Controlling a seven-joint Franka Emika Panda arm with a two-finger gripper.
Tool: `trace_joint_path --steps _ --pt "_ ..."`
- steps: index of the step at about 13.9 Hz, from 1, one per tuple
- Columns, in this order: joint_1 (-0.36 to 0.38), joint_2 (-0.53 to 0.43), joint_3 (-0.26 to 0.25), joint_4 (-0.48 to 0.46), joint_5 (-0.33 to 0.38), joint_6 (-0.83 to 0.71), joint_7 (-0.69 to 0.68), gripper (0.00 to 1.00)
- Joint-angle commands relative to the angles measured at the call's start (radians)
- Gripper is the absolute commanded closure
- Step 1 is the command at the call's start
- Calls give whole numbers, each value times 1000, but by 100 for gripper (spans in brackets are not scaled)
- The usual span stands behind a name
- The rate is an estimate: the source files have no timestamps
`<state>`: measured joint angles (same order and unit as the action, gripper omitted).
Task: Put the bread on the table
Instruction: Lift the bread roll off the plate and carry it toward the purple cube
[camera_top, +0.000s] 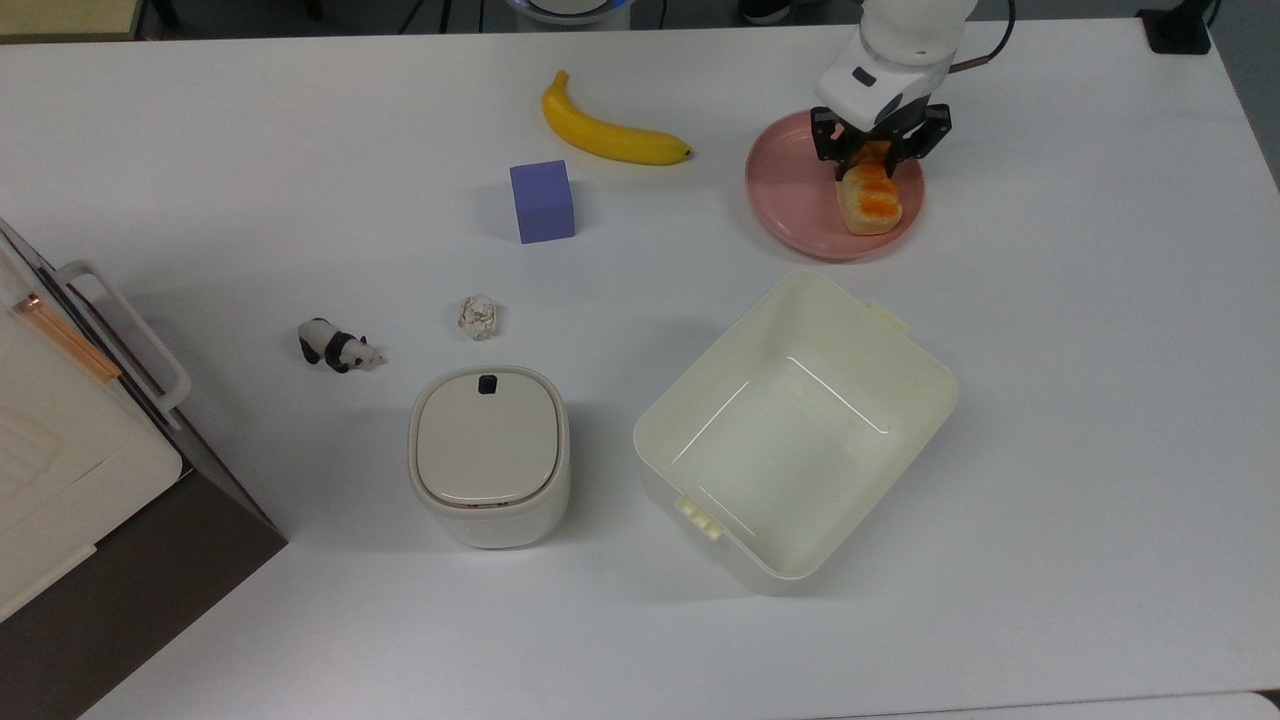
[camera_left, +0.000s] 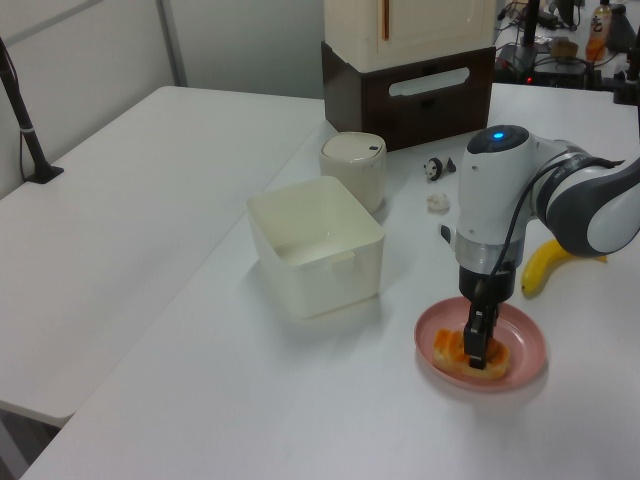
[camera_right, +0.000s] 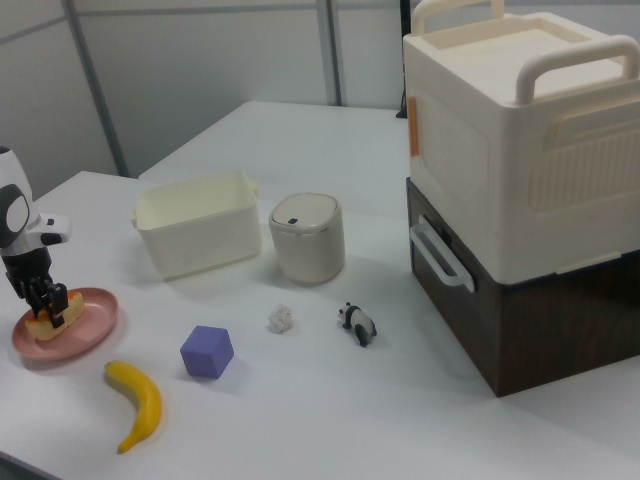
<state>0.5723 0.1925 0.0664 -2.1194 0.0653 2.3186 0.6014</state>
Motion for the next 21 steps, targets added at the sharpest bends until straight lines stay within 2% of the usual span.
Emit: trace_joint_path --steps 1,4,7,10,11,14,16,18,20,21 --pt "11 -30 -14 1 2 -27 9 50" --pt "-6 -77 -19 71 2 -193 -26 50" --pt "-64 -119 -26 154 2 -327 -161 50" --pt "-150 -152 -28 185 -18 -386 -329 50" --pt "-205 -162 -27 187 -42 -392 -416 50" --pt "-369 -151 -27 193 -56 -380 -621 49" --pt "-478 -113 -26 199 -56 -313 -696 48" --pt "-528 -52 -26 200 -59 -240 -706 46" --pt "-546 -7 -26 200 -65 -197 -704 34" --pt "-546 7 -26 200 -73 -185 -703 34"
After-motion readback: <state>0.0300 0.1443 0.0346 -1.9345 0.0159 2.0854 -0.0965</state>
